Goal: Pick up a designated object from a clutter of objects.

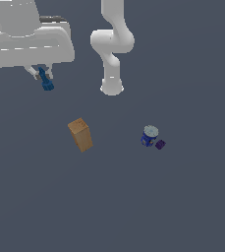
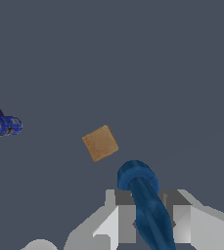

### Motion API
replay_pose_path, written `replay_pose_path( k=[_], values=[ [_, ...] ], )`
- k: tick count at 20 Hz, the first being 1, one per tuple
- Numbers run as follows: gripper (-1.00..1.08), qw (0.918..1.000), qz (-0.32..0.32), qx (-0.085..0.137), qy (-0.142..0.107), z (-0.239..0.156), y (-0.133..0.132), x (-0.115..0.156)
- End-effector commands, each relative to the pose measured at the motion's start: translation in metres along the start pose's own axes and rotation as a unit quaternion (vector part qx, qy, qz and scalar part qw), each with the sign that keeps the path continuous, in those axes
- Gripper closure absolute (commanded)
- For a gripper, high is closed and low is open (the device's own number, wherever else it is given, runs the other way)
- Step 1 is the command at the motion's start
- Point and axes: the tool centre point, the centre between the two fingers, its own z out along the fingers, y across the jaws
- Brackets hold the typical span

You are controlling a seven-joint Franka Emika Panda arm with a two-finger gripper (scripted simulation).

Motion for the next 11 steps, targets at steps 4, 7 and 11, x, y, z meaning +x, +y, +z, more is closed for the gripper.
replay_pose_path(
  k=[4, 7, 11],
  values=[
    [1.08, 1.0000, -0.001, 0.000, 0.000, -0.0107, 0.0152, 0.0000],
    [1.08, 1.0000, -0.001, 0.000, 0.000, -0.0127, 0.0181, 0.0003],
    [1.08, 1.0000, -0.001, 0.000, 0.000, -0.0123, 0.0175, 0.0008]
  ],
)
